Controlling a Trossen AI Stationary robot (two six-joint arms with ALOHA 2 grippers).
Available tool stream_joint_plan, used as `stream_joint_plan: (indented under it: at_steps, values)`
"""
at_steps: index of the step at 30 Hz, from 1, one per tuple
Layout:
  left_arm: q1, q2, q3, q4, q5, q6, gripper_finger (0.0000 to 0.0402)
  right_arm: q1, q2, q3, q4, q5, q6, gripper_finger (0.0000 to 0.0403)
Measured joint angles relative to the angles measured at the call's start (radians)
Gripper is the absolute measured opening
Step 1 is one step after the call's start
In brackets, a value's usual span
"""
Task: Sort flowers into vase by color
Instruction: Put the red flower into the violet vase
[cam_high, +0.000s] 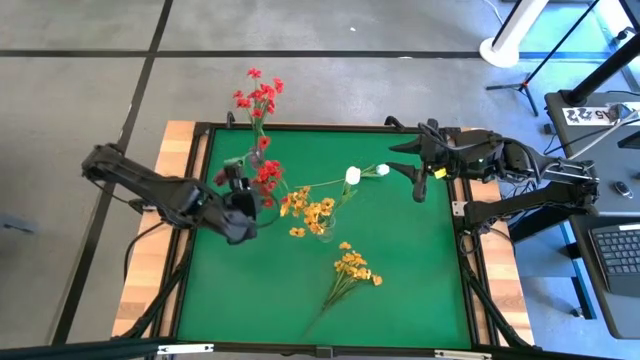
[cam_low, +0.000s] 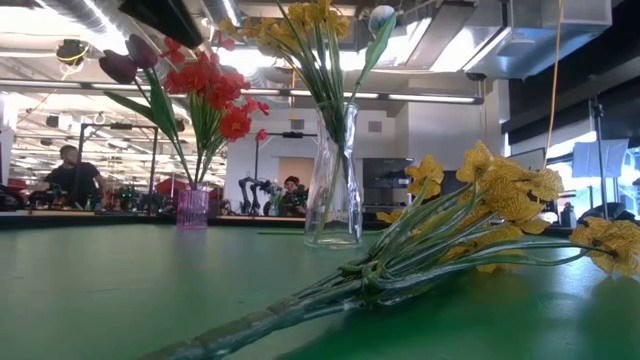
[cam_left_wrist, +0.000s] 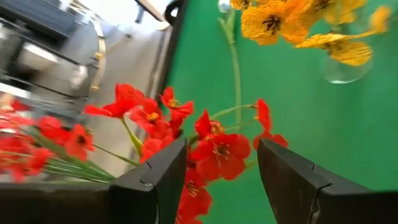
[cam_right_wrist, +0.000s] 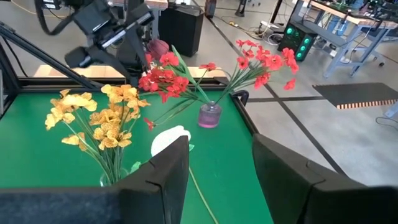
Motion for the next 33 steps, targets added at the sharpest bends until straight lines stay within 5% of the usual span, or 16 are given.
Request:
stream_joint_plan:
  at_steps: [7, 16, 33]
  values:
    - [0.000, 0.060, 0.000, 0.000, -0.098, 0.014, 0.0190, 0.000, 0.000, 0.000, -0.001, -0.019, 0.006, 0.0175]
    - [0.022, 0.066, 0.000, -0.002, -0.345, 0.085, 0.0190, 0.000, 0.010, 0.000, -0.002, -0.019, 0.012, 0.0175]
    - [0.134, 0.041, 0.034, -0.047, -0.391, 0.090, 0.0190, 0.000, 0.010, 0.000, -0.028, -0.021, 0.032, 0.0175]
